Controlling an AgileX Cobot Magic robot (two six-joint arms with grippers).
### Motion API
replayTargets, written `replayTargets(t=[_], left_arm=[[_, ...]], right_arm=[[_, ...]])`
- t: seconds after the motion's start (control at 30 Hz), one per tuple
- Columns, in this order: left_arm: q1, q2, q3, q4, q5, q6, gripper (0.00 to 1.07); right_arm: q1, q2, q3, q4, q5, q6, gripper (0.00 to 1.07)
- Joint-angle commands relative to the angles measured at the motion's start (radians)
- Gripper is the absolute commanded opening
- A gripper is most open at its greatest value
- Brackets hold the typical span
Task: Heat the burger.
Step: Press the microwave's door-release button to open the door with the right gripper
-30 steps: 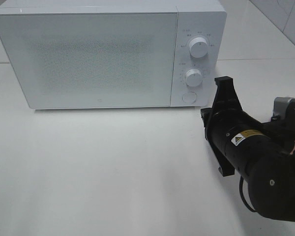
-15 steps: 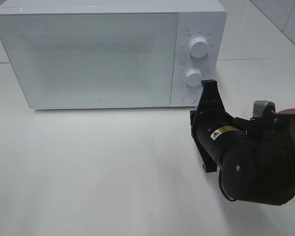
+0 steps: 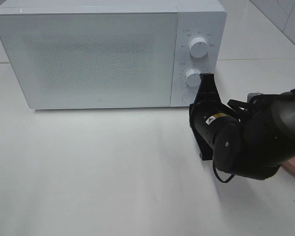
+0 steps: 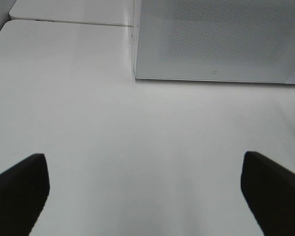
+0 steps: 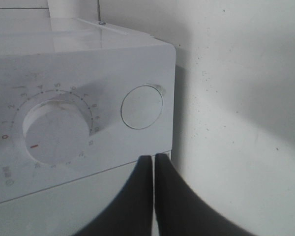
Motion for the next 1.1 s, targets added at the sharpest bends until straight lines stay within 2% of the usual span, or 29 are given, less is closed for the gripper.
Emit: replayTargets(t=[0.03, 0.53, 1.1], left_arm=[[0.001, -0.008, 0.001, -0.004, 0.002, -0.006, 0.98], [0.001, -0.008, 0.001, -0.004, 0.002, -0.006, 0.98], [0.001, -0.008, 0.001, -0.004, 0.002, -0.006, 0.98]], right_arm=[[-0.032, 0.025, -0.036, -0.042, 0.027, -0.009, 0.00], [-0.109, 0.083, -0.103, -0.132, 0.045, -0.007, 0.00], [-0.112, 0.154, -0.166, -0.127, 0.047, -0.006, 0.00]])
